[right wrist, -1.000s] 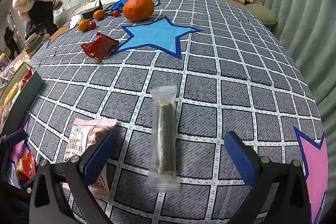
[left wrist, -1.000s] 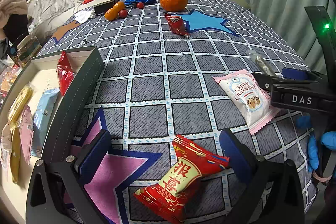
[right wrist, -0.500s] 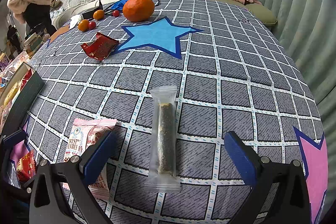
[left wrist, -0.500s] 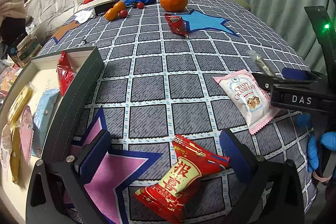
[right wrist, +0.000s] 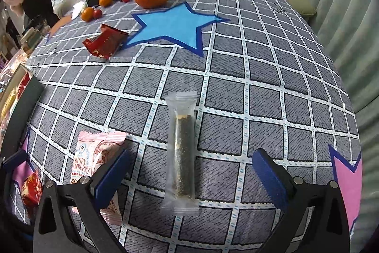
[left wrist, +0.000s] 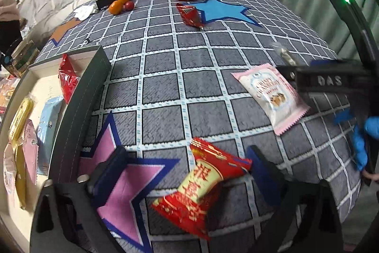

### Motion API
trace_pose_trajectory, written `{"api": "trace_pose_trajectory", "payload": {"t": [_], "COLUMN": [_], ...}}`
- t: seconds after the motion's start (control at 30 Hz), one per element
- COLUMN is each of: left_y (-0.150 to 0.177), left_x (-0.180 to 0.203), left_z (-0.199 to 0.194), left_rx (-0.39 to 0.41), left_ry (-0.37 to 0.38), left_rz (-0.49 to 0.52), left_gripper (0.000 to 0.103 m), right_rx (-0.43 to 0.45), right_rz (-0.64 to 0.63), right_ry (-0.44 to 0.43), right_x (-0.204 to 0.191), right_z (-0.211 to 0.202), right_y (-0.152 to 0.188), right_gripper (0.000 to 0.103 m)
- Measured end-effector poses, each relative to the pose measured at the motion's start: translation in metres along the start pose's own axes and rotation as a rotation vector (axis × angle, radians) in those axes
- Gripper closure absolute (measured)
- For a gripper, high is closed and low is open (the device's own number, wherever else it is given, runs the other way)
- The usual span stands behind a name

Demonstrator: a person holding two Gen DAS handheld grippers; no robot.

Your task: Organize snacks

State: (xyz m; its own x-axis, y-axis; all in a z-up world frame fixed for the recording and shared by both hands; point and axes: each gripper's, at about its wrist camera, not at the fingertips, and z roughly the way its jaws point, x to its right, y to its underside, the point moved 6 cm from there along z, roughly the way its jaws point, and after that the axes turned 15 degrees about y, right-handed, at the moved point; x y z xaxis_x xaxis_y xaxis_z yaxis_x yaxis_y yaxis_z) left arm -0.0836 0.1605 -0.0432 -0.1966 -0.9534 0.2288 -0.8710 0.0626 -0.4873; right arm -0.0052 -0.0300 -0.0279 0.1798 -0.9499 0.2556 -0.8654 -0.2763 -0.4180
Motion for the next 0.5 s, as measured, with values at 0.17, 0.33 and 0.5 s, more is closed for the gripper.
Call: {"api": "trace_pose_trajectory", "payload": {"t": [0.17,0.33,0.5], "left_y": [-0.002,0.007,0.008], "left_x": [0.012,0.013,0.012], "left_z": [-0.006,-0.019,-0.04], "left_rx": [-0.02,-0.015,0.018], "left_ry": [0.036,0.131,0.131], "left_rz": [0.017,-0.046,-0.053], "left_gripper": [0.055,0.055,0.054], "right_rx": [-0.017,-0.02,-0.023], "right_rz": [0.004,0.066,0.156], "right_ry": [-0.039,-0.157,-0.233], "right_x": [0.001,0.01,0.032], "right_z": [-0.011,-0.026,-0.048], "right_y": [-0.003,0.023,0.05], "right_gripper": [0.083,0.083,0.083]}}
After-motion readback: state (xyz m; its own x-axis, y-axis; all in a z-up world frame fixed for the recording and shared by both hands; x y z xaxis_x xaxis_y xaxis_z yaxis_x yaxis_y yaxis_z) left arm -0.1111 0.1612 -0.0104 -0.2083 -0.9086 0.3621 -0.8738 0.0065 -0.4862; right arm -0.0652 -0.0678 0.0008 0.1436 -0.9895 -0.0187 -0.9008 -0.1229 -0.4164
